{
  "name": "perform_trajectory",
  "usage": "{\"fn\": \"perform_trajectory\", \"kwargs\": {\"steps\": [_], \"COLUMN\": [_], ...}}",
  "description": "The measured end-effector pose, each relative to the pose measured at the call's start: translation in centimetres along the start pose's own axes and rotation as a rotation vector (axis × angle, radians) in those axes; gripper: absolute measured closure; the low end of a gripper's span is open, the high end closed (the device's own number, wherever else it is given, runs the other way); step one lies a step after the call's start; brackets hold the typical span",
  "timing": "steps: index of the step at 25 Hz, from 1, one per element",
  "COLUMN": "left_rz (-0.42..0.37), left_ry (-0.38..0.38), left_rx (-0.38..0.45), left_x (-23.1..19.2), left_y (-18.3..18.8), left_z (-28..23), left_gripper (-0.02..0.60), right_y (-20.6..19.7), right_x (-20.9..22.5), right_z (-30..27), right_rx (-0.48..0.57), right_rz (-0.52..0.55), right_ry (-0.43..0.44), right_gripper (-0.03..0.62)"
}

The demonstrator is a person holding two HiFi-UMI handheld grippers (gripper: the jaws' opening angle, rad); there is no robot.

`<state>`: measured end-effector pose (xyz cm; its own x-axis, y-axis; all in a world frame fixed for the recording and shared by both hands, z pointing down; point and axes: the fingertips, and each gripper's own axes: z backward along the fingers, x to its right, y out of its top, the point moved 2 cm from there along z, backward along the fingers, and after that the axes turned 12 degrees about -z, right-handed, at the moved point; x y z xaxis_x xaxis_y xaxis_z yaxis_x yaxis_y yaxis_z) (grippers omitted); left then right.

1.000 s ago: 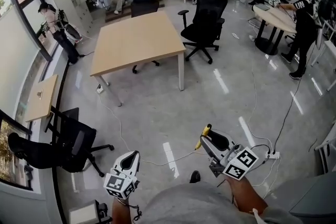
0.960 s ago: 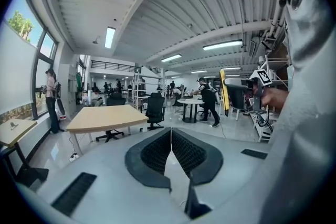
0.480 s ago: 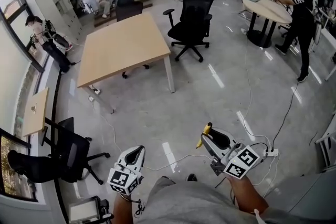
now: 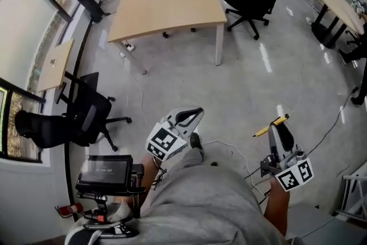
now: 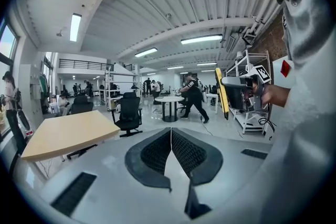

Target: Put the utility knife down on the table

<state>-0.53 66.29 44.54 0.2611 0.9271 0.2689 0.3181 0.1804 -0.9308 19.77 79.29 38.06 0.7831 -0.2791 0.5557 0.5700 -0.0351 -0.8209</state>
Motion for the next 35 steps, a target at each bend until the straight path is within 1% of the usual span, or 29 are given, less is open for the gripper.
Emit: {"fn": "perform_trajectory", "kwargs": {"steps": [2,5,9,12,15,19,23,27,31,35], "left_rz": [0.0,0.006,0.007,0.013,0.006,-0.017,-0.009,-0.019,-0.005,-0.006], "left_ry": [-0.017,-0.022,-0.014,-0.008,-0.017,-0.037,-0.045,-0.033,0.013,0.055], "left_rx": [0.0,0.007,0.012,0.016,0.019,0.018,0.021,-0.006,-0.01,-0.023], "left_x": [-1.5,-4.8,-10.2,-13.5,-16.5,-19.8,-21.8,-23.1,-24.1,-24.4], "left_y": [-0.2,-0.5,-1.5,-2.2,-3.1,-3.7,-2.5,-1.2,0.6,2.2], "left_z": [-1.6,-3.1,-4.8,-6.0,-6.8,-9.0,-11.7,-15.9,-20.0,-25.7], "left_gripper": [0.575,0.575,0.575,0.575,0.575,0.575,0.575,0.575,0.575,0.575], "right_y": [0.2,0.0,0.5,0.6,0.6,1.8,4.1,6.6,8.7,12.5], "right_x": [1.1,2.4,3.6,4.8,5.8,7.2,8.9,13.0,16.8,21.5], "right_z": [-1.7,-5.2,-10.2,-13.3,-15.9,-18.9,-20.7,-22.3,-24.3,-26.1], "right_rx": [-0.01,-0.026,-0.03,-0.047,-0.037,-0.008,-0.02,-0.022,-0.071,-0.081], "right_rz": [-0.005,-0.008,0.0,0.006,0.013,0.03,0.039,0.015,-0.004,0.006], "right_ry": [-0.009,-0.015,-0.017,-0.03,-0.052,-0.066,-0.07,-0.059,-0.001,0.069], "right_gripper": [0.476,0.476,0.476,0.476,0.476,0.476,0.476,0.476,0.476,0.476]}}
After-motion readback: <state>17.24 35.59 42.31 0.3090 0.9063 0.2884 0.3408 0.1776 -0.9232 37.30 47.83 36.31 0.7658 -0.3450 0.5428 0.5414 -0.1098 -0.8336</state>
